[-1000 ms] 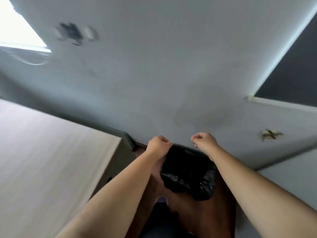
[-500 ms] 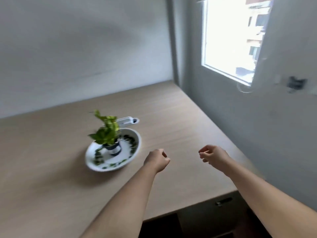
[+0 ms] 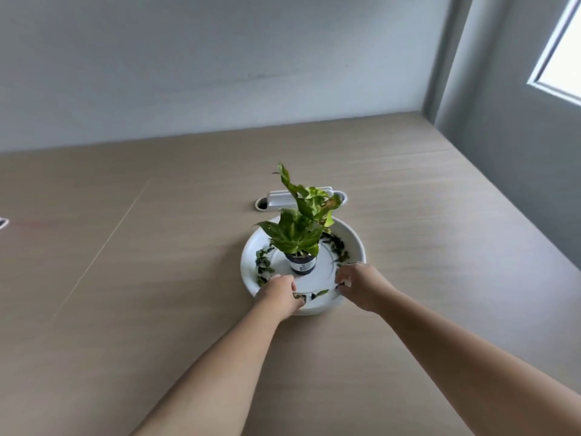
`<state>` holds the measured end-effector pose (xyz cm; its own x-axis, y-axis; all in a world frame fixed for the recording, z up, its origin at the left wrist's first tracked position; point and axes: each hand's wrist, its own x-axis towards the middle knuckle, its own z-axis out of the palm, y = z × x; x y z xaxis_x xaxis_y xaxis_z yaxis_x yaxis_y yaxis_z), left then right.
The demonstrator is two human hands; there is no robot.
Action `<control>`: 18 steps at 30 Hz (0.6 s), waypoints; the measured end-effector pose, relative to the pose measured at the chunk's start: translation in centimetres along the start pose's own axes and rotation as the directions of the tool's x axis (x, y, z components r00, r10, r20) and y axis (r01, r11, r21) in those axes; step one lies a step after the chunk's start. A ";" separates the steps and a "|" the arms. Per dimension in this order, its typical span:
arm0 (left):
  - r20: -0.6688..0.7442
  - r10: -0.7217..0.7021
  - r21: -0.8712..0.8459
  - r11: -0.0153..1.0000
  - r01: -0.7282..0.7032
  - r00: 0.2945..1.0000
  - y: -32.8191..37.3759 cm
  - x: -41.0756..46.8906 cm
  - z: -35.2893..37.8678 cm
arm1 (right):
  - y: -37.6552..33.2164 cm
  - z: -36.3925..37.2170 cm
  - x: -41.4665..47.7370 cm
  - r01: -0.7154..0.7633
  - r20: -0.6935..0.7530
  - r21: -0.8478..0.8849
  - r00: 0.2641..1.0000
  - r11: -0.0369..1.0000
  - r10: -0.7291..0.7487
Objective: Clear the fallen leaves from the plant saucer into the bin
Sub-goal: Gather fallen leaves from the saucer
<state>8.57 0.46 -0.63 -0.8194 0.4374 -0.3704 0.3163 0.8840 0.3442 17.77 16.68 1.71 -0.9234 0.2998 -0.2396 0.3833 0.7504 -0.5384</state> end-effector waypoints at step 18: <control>0.030 0.146 -0.067 0.987 -0.144 0.989 -3.0 5.0 1.3 | -2.4 6.7 7.0 -0.168 0.057 -0.312 0.979 0.935 0.194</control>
<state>4.10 0.21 -4.61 -0.7495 0.5666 -0.3422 0.3980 0.7988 0.4511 10.54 13.05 -4.04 -0.8287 0.4063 -0.3850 0.5076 0.8353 -0.2111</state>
